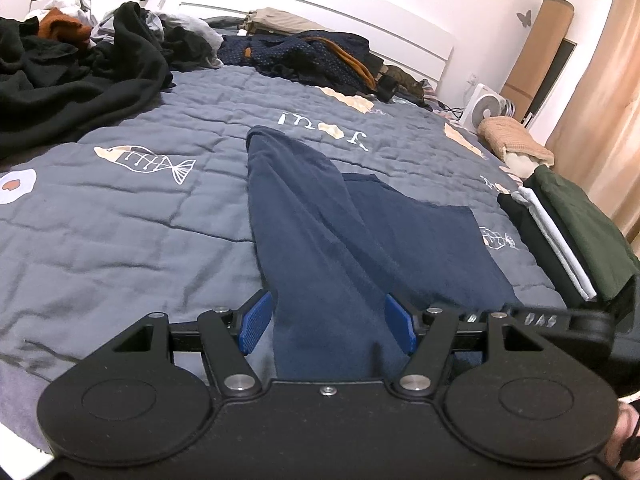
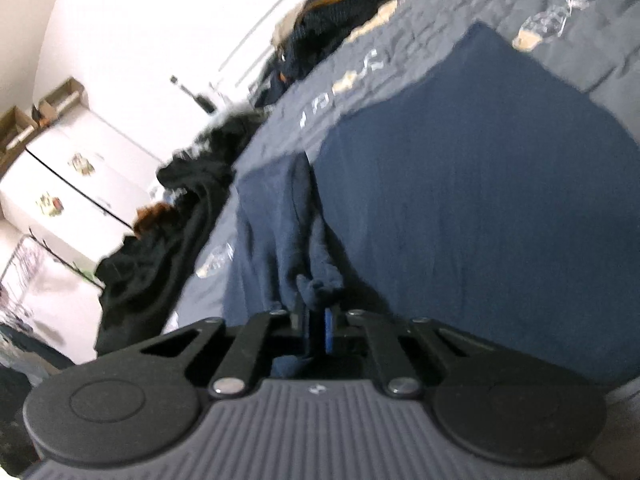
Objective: Fold clothes
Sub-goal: 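Open the left gripper while the right gripper pinches the folded shirt edge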
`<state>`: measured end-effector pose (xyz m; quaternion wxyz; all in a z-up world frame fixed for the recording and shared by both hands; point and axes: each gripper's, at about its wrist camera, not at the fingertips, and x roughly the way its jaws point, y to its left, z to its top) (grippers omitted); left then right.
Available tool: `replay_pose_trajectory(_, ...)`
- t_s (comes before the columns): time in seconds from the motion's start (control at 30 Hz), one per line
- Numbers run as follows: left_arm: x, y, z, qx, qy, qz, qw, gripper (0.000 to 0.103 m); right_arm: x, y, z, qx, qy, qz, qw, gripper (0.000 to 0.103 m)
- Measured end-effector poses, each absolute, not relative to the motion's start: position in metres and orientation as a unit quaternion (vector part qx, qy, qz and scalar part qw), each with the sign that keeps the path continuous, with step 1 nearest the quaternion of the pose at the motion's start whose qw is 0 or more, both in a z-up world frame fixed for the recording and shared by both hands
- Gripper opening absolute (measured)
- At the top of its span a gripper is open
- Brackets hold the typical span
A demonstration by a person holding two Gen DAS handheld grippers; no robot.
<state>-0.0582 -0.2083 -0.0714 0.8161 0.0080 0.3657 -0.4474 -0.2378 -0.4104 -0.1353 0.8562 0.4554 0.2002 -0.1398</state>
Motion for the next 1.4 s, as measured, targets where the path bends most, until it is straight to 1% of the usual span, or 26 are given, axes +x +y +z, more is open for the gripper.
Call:
replay_pose_trajectory(0.57, -0.089, -0.227, -0.071, 0.061, 0.345, -0.508, 0.787, 0.062, -0.279, -0.439, -0.108, 0.49, 0.131, -0.174, 0.844, 0.006)
replay_pose_trajectory(1.13, -0.122, -0.266, -0.072, 0.085, 0.332, -0.564, 0.751, 0.062, -0.339, -0.467, -0.107, 0.473, 0.131, -0.24, 0.837, 0.006)
replay_pose_trajectory(1.23, -0.128, -0.274, -0.073, 0.091, 0.33, -0.57, 0.746, 0.067, -0.351, -0.471, -0.106, 0.474, 0.126, -0.249, 0.835, 0.006)
replay_pose_trajectory(1.4, -0.139, -0.281, -0.076, 0.109, 0.324, -0.581, 0.739, 0.067, -0.37, -0.476, -0.103, 0.474, 0.114, -0.259, 0.834, 0.006)
